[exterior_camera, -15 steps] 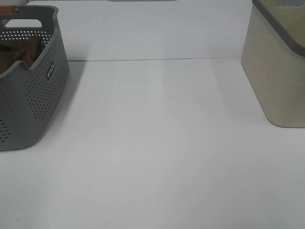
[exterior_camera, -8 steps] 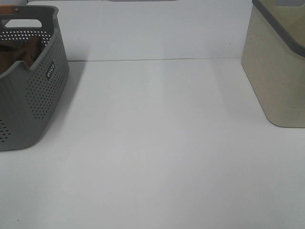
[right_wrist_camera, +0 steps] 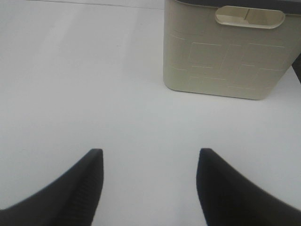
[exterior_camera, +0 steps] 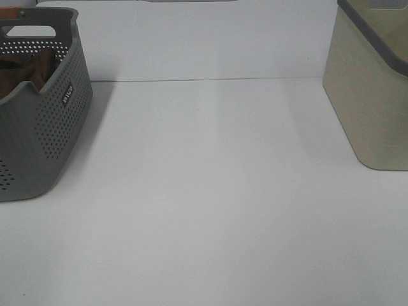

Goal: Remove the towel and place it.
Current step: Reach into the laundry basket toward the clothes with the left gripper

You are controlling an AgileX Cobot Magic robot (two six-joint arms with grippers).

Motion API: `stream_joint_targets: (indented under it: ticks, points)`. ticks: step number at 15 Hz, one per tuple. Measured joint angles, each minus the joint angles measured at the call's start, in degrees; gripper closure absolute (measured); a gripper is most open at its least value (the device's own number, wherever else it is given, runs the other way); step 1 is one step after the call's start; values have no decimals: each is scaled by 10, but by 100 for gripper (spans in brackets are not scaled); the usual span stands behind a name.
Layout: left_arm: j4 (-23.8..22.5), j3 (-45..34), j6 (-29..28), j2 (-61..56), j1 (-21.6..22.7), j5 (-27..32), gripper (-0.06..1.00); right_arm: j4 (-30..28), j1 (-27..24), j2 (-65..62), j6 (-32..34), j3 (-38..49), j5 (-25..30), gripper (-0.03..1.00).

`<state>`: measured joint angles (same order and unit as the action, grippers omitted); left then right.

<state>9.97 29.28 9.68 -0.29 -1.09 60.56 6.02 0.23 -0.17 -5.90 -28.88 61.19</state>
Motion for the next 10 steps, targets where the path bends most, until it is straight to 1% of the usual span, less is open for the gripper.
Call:
stream_joint_targets:
  ticks: [10]
  points:
    - [0, 0, 0, 0, 0, 0, 26, 0, 0, 0, 0, 0, 0, 40]
